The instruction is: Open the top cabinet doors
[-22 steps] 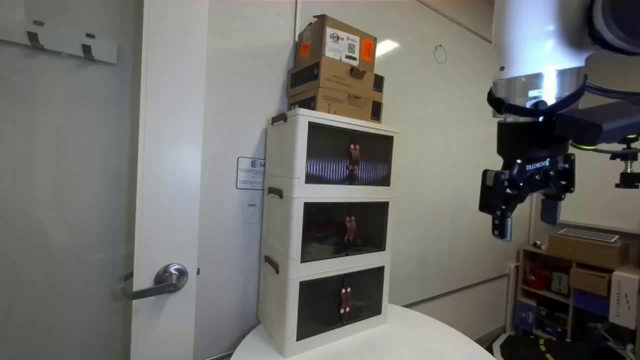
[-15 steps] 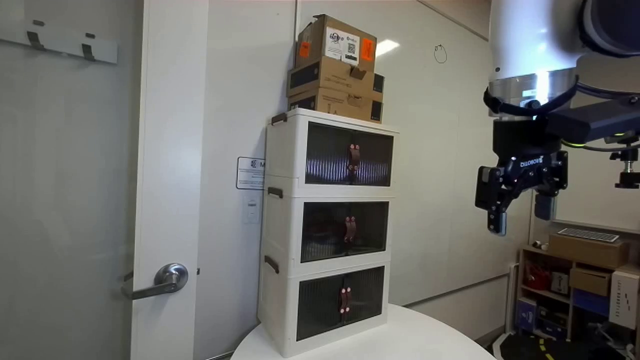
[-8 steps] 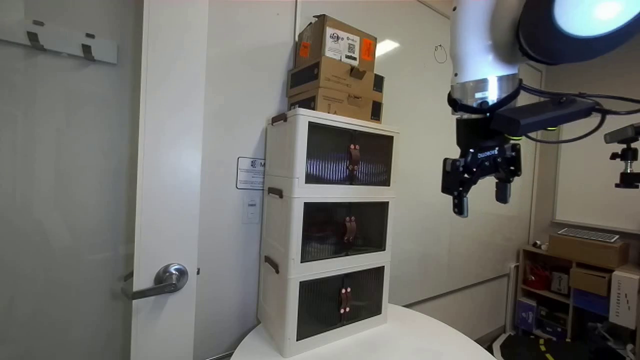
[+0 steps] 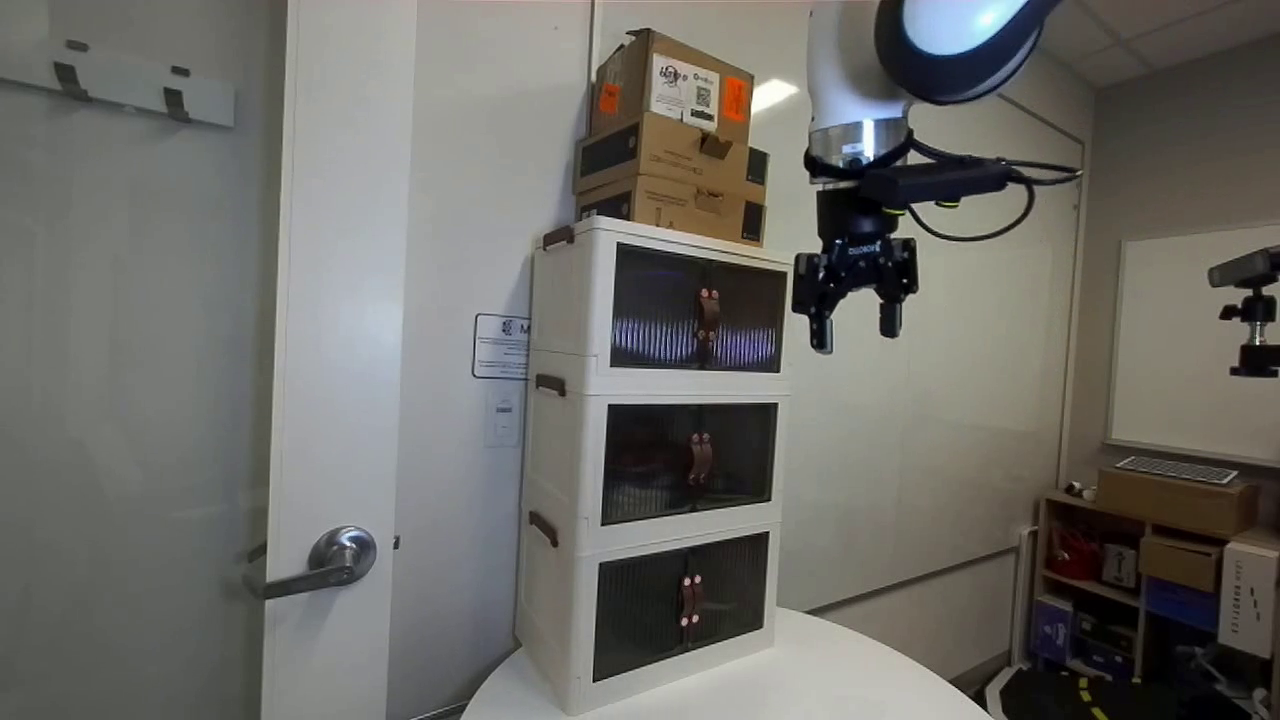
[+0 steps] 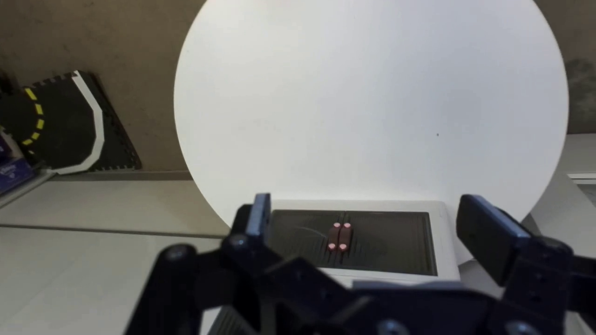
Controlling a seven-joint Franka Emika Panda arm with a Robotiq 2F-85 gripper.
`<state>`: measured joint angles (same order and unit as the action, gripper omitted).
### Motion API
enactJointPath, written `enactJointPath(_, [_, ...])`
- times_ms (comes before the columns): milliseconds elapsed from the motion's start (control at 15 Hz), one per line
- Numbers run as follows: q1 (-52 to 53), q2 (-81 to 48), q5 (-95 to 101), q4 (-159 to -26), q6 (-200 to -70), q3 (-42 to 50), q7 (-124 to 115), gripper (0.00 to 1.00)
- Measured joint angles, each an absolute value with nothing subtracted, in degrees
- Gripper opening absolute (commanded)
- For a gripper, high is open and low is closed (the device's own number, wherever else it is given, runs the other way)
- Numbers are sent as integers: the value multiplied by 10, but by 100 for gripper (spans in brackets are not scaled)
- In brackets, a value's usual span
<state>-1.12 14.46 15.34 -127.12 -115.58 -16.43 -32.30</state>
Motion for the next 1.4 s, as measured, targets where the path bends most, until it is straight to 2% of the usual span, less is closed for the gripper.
enactJointPath(733, [6,-19,-18,-1049,-1205,-65,11,100])
enactJointPath(1067, [-4,-49,-130,-1026,-1265,-46,190,100])
enactJointPath(1400, [-26,-53,-147,-1032,-1316,-23,270,100])
